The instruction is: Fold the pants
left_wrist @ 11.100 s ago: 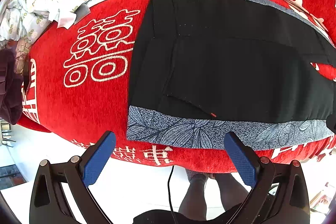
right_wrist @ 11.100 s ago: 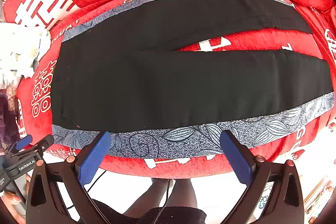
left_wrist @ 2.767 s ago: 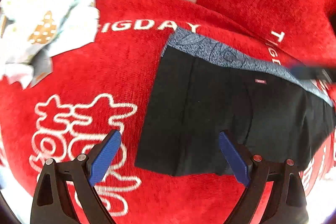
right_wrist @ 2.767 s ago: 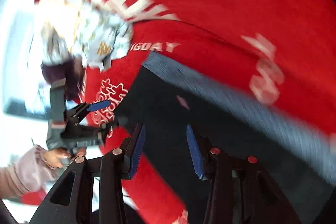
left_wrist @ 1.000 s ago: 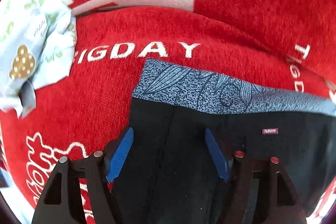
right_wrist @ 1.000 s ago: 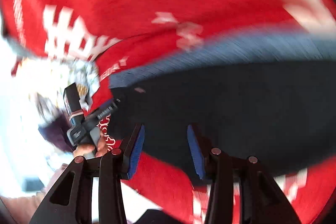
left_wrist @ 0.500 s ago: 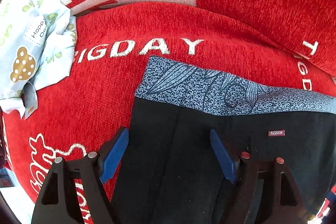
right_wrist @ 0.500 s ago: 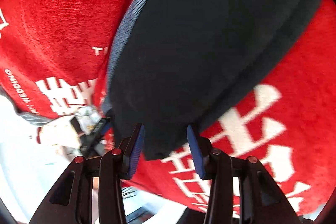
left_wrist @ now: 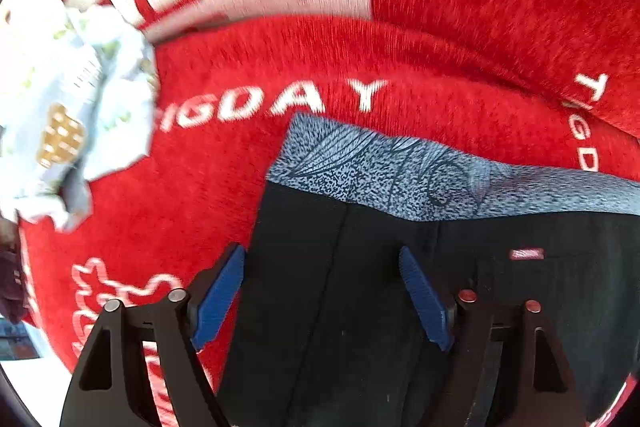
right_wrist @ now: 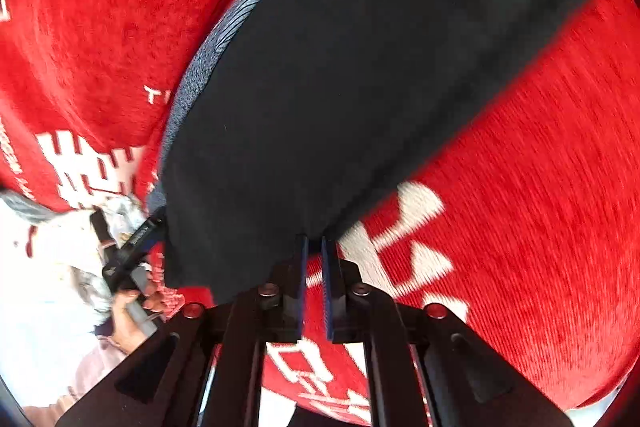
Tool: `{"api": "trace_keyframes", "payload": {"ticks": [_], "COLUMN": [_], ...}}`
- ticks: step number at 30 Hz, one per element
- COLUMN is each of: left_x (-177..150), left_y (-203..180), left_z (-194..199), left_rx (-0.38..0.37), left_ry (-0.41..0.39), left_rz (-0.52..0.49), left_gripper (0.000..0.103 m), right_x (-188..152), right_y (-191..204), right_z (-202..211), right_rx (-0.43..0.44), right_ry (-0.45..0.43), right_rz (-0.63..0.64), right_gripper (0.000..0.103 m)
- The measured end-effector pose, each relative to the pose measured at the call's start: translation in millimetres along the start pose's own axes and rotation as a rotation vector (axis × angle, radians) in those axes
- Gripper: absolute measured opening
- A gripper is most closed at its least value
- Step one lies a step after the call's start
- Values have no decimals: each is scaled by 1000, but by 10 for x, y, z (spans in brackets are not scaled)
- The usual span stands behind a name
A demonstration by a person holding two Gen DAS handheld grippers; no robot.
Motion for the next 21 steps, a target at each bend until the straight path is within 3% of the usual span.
{"api": "trace_keyframes", "payload": {"ticks": [4, 6, 12, 14, 15, 18, 21], "left_x": [-23, -156, -666, -816, -875, -905, -907], "left_y": [-269, -600, -1756, -2020, -2131, -2179, -2180], "left_z": [520, 733, 727, 640, 670, 685, 665], "left_rx": [-79, -151, -336, -326, -278, -278, -292], "left_ry": [-62, -55, 58, 81, 41, 51, 70], "left_rz": [-52, -90, -126, -136, -175, -167, -168], "left_gripper": [78, 78, 78, 78, 78, 78, 78], "right_x": [288, 481, 790, 826, 839, 870, 863], "right_y": [-134, -273, -605, -597, -607, -544, -596], "right_z": [451, 576, 584, 489, 487, 601, 748], "right_rx": [32, 35, 55, 44, 44, 27, 61], "right_ry": [-94, -141, -182, -166, -164, -173, -192], "right_rz": [-6, -59, -200, -225, -233, -161, -133], "right_gripper": [21, 22, 24, 25, 25, 3, 4]}}
Point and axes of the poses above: each gripper's, at about its wrist camera, not at the fingertips, and z roughly against the way its jaws point, y to its left, x to its top, the point moved 1 cm from there along -z, roughly the way its jaws point, and after that the axes turned 7 degrees about -y, right-handed, at the moved point
